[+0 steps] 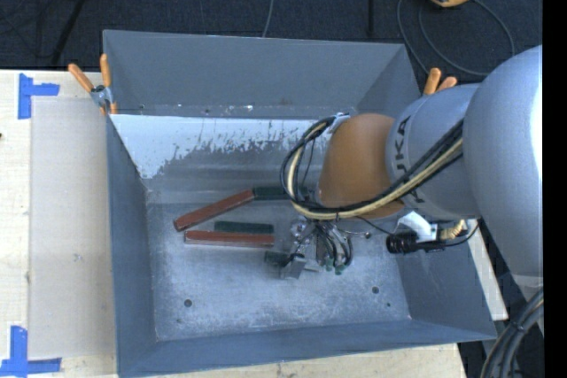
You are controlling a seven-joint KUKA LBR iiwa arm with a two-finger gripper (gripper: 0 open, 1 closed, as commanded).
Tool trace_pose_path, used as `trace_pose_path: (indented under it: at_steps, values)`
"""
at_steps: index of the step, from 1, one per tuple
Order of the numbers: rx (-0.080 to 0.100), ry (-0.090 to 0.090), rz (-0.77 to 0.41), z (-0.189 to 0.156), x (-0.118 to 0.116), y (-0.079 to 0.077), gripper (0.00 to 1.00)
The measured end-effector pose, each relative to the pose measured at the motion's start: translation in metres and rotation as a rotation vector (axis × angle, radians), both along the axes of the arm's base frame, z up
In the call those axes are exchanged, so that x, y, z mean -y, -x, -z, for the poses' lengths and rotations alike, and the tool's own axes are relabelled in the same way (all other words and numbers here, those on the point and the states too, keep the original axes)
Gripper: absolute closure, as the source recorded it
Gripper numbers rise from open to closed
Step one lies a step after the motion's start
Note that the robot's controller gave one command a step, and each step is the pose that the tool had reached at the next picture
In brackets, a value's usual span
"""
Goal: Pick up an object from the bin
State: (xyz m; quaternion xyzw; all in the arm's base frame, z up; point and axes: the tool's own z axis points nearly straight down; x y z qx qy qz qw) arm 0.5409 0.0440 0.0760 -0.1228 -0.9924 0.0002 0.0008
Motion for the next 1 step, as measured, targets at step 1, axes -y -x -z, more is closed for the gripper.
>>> trace_pose_path:
  at_steps: [1]
  values:
    - [0.004,0.0,0.002,-0.1576,0.0291,0.0095,1.0]
